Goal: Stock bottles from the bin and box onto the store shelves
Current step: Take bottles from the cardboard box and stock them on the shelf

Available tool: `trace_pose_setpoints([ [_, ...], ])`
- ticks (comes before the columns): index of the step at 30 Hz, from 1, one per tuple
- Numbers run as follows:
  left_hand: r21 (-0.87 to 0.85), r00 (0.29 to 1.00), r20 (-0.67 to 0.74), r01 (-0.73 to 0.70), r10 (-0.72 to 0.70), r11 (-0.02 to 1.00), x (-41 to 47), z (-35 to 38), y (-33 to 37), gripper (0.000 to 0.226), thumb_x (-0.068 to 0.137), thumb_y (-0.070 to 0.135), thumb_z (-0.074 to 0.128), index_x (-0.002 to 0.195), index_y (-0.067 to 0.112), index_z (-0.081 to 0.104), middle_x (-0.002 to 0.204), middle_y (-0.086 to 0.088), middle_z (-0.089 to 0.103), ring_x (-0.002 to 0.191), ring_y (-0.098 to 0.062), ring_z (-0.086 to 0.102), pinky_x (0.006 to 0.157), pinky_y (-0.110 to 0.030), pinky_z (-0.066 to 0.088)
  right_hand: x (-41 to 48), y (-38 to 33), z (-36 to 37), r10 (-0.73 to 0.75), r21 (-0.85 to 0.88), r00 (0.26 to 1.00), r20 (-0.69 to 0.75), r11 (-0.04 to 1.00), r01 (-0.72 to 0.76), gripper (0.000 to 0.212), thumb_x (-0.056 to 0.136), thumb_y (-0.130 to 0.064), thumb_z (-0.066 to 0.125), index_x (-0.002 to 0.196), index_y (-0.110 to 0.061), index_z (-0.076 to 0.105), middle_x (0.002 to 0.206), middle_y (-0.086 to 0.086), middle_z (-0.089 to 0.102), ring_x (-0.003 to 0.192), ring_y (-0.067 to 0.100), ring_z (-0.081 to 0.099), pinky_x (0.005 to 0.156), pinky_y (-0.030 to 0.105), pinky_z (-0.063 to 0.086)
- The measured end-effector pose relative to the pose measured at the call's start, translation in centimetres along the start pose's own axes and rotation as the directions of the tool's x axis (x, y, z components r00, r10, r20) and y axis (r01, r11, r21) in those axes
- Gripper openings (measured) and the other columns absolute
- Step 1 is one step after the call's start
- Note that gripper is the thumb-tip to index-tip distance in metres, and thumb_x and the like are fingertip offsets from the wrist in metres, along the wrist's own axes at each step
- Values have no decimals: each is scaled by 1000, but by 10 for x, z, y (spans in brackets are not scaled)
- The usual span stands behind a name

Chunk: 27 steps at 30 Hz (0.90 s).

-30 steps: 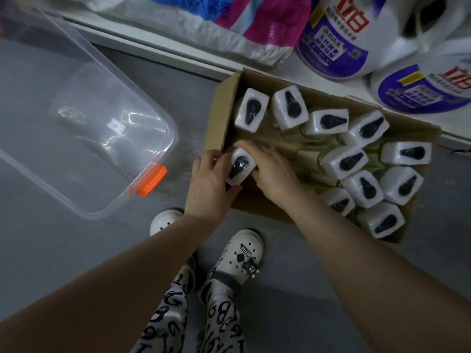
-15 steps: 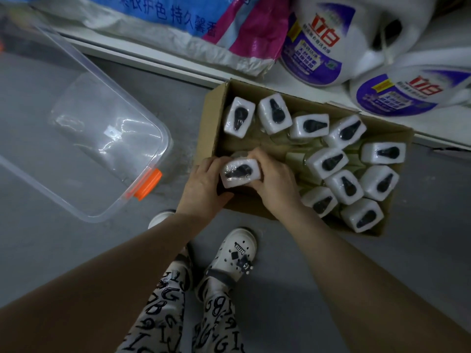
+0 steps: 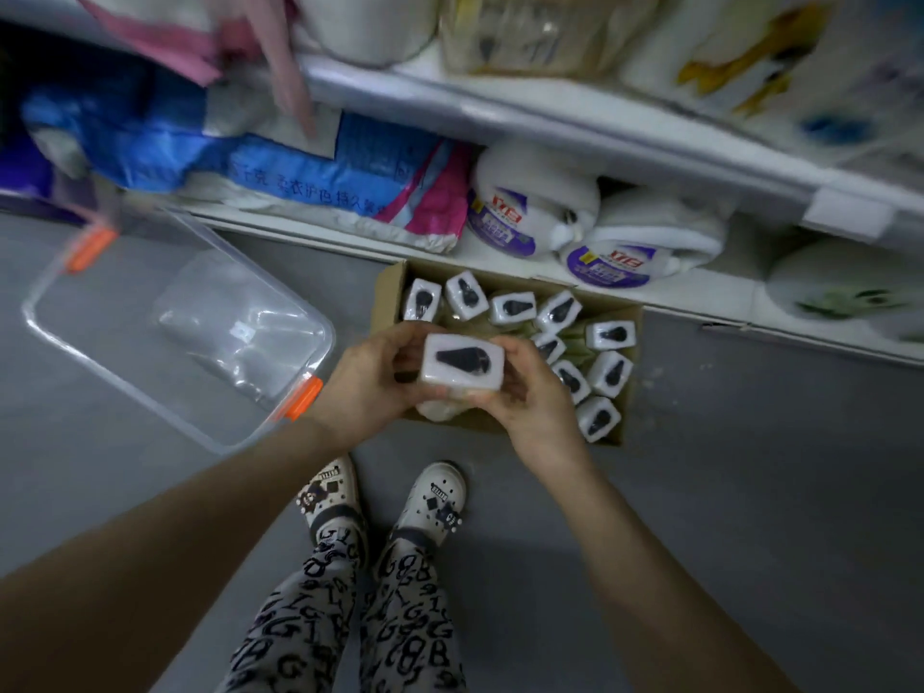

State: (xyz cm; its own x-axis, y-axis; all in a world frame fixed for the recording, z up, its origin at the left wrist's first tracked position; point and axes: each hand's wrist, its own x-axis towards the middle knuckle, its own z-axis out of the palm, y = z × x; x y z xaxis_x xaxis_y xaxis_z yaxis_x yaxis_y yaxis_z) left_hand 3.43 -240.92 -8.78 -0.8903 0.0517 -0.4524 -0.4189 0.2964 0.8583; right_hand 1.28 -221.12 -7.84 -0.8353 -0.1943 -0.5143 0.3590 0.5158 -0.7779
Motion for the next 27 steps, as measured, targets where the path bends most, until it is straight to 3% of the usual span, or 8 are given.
trace_pose_setpoints([
  [3, -81, 999, 32, 45, -42, 996, -21, -19, 45, 55, 74, 15, 84, 124, 19, 61, 107, 11, 71, 97, 8, 65, 88, -12, 51, -28, -43, -20, -1, 82, 1000, -13, 997, 2, 48, 84, -11, 76, 125, -29, 59, 121, -12, 66, 110, -1, 62, 96, 28, 52],
  [9, -280, 998, 60, 6, 12, 960, -79, -51, 145, 49, 81, 15, 78, 127, 17, 60, 117, 0, 71, 109, -13, 67, 91, -29, 54, -90, -141, -56, -63, 203, 997, -44, 977, 71, 50, 87, -11, 74, 129, -32, 57, 129, -8, 64, 118, 7, 61, 101, 40, 52],
  [11, -297, 998, 23, -46, 55, 954, -99, -60, 181, 47, 80, 19, 77, 124, 16, 61, 116, -1, 70, 107, -13, 68, 89, -26, 55, -110, -173, -66, -81, 243, 994, -78, 965, 98, 51, 87, -10, 73, 131, -32, 57, 129, -6, 65, 117, 10, 62, 100, 40, 53],
  [14, -252, 987, -56, -160, 151, 955, -126, -73, 231, 46, 81, 27, 78, 123, 17, 62, 119, -4, 65, 104, -13, 68, 88, -26, 56, -138, -217, -81, -145, 283, 984, -106, 944, 169, 46, 88, -9, 72, 121, -39, 59, 122, -6, 69, 114, 12, 65, 98, 39, 54],
  [18, -136, 958, -107, -281, 268, 950, -152, -90, 279, 32, 91, 23, 68, 122, 18, 63, 115, -3, 67, 98, -5, 69, 88, -26, 56, -164, -267, -95, -178, 331, 975, -132, 920, 212, 40, 90, -3, 69, 121, -26, 58, 114, -8, 68, 106, 8, 66, 93, 27, 54],
  [23, -21, 908, -180, -389, 379, 921, -185, -110, 328, 30, 90, 41, 60, 117, 29, 65, 108, 4, 70, 99, -8, 68, 88, -39, 58, -195, -324, -111, -234, 326, 959, -160, 904, 275, 42, 91, -6, 68, 131, -9, 55, 111, -5, 67, 93, 0, 66, 77, 14, 55],
  [25, -27, 895, -205, -410, 397, 912, -196, -120, 344, 28, 89, 44, 59, 114, 34, 66, 106, 5, 71, 97, -8, 69, 85, -40, 58, -203, -346, -115, -281, 285, 943, -181, 902, 323, 41, 90, -6, 69, 129, -7, 57, 111, -2, 68, 90, -3, 65, 80, 16, 56],
  [27, -53, 883, -226, -434, 412, 900, -204, -129, 358, 31, 90, 45, 61, 117, 32, 66, 107, 2, 71, 98, -14, 69, 82, -40, 59, -211, -367, -118, -319, 243, 927, -195, 900, 361, 41, 88, -10, 72, 128, -8, 59, 117, 4, 70, 99, 7, 68, 89, 24, 56],
])
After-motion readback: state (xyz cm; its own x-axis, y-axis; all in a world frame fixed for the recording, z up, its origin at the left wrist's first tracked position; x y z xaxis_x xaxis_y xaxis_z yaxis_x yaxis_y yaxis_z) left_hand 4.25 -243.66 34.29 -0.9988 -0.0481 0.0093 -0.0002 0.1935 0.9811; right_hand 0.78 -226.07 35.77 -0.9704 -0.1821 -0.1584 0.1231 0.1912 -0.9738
